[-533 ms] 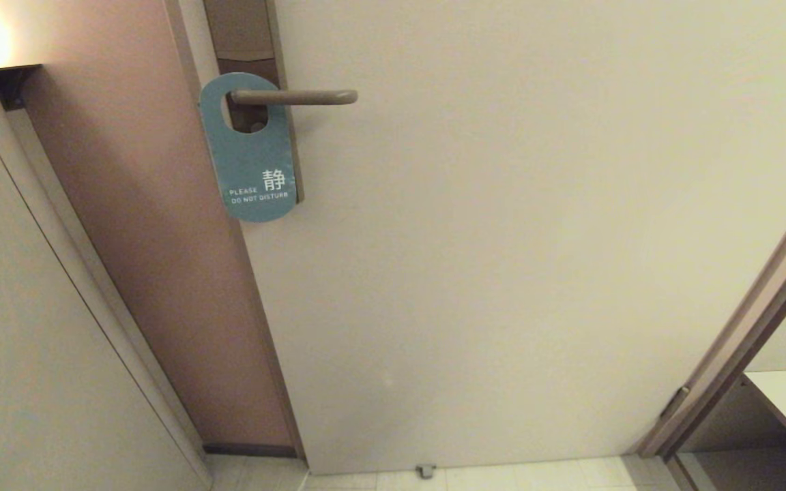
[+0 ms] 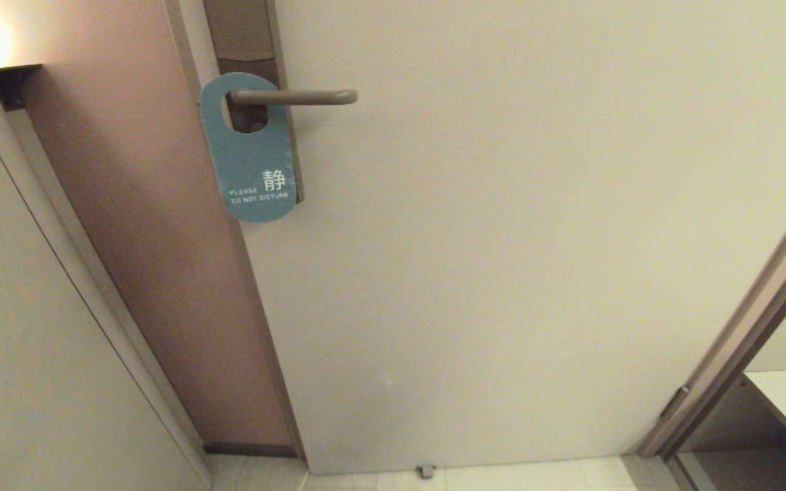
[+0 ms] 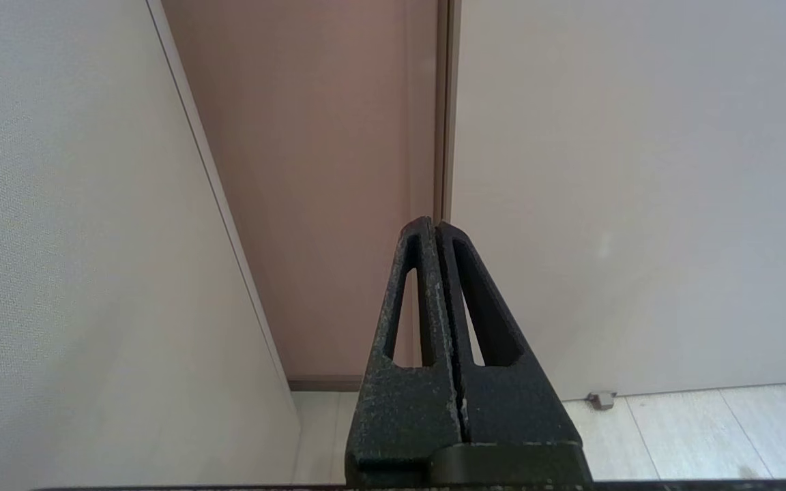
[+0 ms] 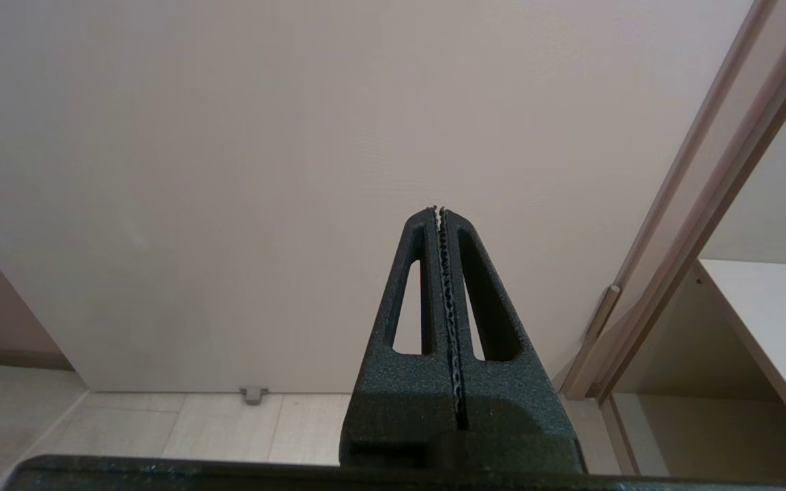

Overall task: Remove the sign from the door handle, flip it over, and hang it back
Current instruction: Take down the sign

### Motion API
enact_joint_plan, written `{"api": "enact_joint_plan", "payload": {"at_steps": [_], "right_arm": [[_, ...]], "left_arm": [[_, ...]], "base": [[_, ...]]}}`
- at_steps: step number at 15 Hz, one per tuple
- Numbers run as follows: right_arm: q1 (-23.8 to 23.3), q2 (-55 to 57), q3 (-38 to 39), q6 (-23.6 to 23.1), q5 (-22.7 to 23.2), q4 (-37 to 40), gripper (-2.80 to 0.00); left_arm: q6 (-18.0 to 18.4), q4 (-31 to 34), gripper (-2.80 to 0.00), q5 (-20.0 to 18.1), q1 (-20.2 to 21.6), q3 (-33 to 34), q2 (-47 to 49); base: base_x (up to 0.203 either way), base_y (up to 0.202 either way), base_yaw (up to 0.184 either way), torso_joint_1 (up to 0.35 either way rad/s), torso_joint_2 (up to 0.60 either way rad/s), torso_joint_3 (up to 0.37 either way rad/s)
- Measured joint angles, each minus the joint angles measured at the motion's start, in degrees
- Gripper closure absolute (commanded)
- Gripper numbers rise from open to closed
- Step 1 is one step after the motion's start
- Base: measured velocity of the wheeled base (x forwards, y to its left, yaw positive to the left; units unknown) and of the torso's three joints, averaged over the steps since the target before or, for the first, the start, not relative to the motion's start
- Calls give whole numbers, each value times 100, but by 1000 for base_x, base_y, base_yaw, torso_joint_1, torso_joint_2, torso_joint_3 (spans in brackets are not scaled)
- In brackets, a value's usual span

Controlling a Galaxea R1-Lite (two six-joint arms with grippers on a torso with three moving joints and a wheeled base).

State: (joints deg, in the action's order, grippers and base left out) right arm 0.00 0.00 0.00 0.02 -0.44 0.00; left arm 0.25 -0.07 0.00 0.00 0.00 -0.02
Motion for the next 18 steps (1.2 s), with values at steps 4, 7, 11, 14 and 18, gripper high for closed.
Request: {"api": "enact_joint_plan", "payload": {"at_steps": [4, 7, 11, 14, 18], "right_arm": [[0, 0, 0, -2, 0, 0, 0], [0, 0, 0, -2, 0, 0, 0], [0, 0, 0, -2, 0, 2, 0], [0, 0, 0, -2, 0, 0, 0], [0, 0, 0, -2, 0, 0, 0]], "left_arm": [[2, 0, 0, 0, 0, 0, 0], [8, 0, 0, -2, 0, 0, 0], [9, 1, 0, 0, 0, 0, 0], [27, 1, 0, 0, 0, 0, 0], [11, 0, 0, 0, 0, 0, 0]], "base": [[0, 0, 0, 0, 0, 0], [0, 0, 0, 0, 0, 0], [0, 0, 0, 0, 0, 0], [0, 0, 0, 0, 0, 0], [0, 0, 0, 0, 0, 0]]}}
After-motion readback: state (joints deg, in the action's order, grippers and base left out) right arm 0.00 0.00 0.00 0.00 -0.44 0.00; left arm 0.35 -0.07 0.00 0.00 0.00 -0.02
